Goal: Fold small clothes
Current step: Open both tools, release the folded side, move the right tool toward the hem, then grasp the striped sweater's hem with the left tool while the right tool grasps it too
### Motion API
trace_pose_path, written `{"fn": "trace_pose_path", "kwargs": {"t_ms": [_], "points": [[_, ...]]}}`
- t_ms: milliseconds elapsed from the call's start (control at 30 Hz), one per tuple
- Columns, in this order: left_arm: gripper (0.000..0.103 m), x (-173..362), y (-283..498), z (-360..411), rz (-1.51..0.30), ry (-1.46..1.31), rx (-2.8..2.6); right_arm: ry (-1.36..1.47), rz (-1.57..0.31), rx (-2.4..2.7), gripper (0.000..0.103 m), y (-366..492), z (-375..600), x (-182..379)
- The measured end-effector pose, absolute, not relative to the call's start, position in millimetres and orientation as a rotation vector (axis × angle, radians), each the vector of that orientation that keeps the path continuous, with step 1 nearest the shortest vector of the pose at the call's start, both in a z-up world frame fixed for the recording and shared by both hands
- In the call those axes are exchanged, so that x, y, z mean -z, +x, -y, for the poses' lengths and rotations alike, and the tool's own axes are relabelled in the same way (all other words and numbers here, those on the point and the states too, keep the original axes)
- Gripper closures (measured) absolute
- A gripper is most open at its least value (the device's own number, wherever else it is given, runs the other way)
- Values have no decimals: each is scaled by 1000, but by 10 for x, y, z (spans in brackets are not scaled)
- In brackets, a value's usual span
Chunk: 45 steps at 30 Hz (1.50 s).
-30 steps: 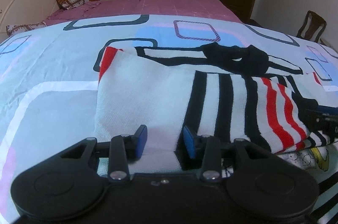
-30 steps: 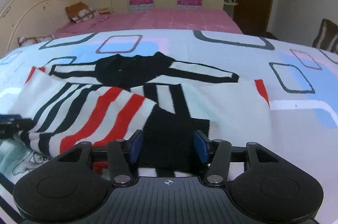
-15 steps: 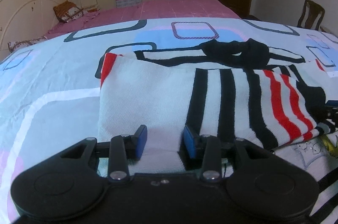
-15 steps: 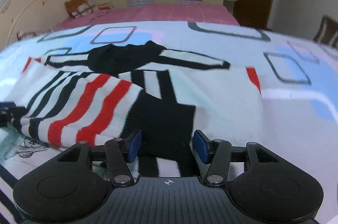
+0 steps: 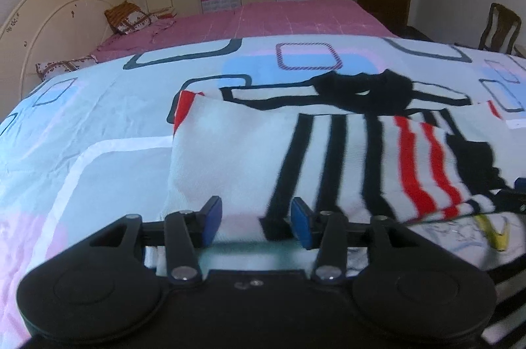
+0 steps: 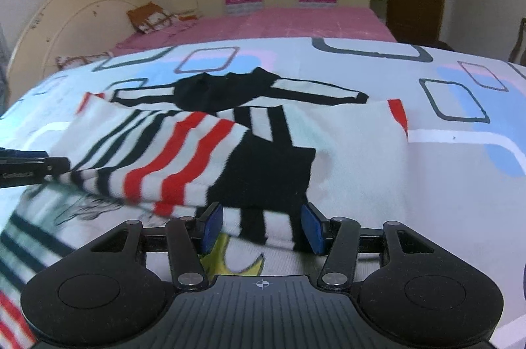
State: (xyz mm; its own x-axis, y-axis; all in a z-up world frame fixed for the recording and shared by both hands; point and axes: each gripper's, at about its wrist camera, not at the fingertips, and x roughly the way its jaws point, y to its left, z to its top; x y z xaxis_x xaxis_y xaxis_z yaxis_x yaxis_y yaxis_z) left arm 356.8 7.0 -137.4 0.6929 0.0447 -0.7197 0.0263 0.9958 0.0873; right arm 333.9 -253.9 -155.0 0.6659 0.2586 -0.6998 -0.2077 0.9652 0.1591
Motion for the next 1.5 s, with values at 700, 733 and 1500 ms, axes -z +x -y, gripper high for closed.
{"fn": "trace_pose_path", "kwargs": {"t_ms": [700,733,1500], "points": [[41,1305,2609,226,-863,107,120,73,-828,-304,50,2290,2433,1476],[41,1322,2571,208,-869,100,128,74,-832,-292,50,2225,2428,1475],[41,1435,1481,-527,-925,38,134,57,-874,-104,50,969,2571,1458]]}}
